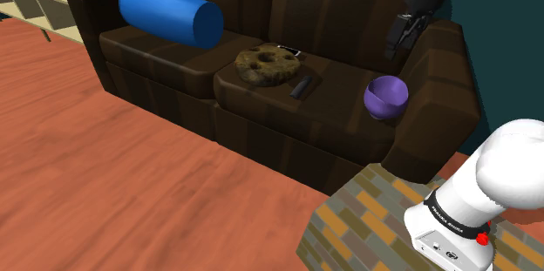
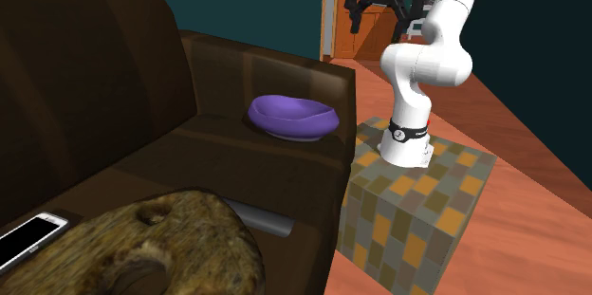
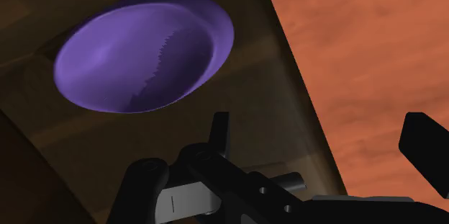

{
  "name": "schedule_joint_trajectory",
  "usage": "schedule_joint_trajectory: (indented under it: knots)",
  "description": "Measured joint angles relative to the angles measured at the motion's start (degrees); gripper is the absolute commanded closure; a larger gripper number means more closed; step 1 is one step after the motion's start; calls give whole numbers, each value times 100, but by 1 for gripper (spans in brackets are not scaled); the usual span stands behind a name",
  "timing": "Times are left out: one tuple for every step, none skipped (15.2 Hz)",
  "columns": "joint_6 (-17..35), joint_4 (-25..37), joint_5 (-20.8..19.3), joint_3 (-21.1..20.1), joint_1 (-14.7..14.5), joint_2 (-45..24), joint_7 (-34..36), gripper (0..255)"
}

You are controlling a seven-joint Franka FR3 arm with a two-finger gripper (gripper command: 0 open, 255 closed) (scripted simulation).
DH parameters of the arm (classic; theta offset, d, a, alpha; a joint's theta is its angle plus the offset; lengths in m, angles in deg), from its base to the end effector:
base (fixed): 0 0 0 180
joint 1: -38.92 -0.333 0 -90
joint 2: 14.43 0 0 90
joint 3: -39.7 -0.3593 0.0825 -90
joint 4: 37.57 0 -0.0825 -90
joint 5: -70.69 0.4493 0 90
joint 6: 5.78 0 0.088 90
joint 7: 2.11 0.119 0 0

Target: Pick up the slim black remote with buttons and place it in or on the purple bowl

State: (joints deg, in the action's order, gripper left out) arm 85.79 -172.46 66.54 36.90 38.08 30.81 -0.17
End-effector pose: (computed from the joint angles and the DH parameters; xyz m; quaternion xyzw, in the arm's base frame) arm 0.3434 0.0182 0.6141 0.9984 0.0083 0.0186 0.0528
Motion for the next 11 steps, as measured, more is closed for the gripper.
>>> schedule_joint_trajectory:
  knots:
    - [0, 0, 0, 0, 0, 0, 0, 0]
    - [88, -19, 34, -36, 25, -75, 111, 0]
    - [226, -38, 90, -100, 61, -203, 297, 0]
    - [352, -40, 134, -143, 114, -330, 486, 0]
    - [494, -29, 187, -200, 168, -487, 698, 0]
    - [661, -58, 252, -278, 211, -631, 940, 0]
    - [840, -84, 296, -329, 270, -785, 1160, 0]
    - [1012, -44, 335, -382, 331, -995, 1379, 0]
    - [1183, -32, 381, -444, 383, -1180, 1612, 0]
    - [1349, -35, 420, -500, 435, -1341, 1841, 0]
    - [1525, 4, 449, -553, 493, -1555, 2067, 0]
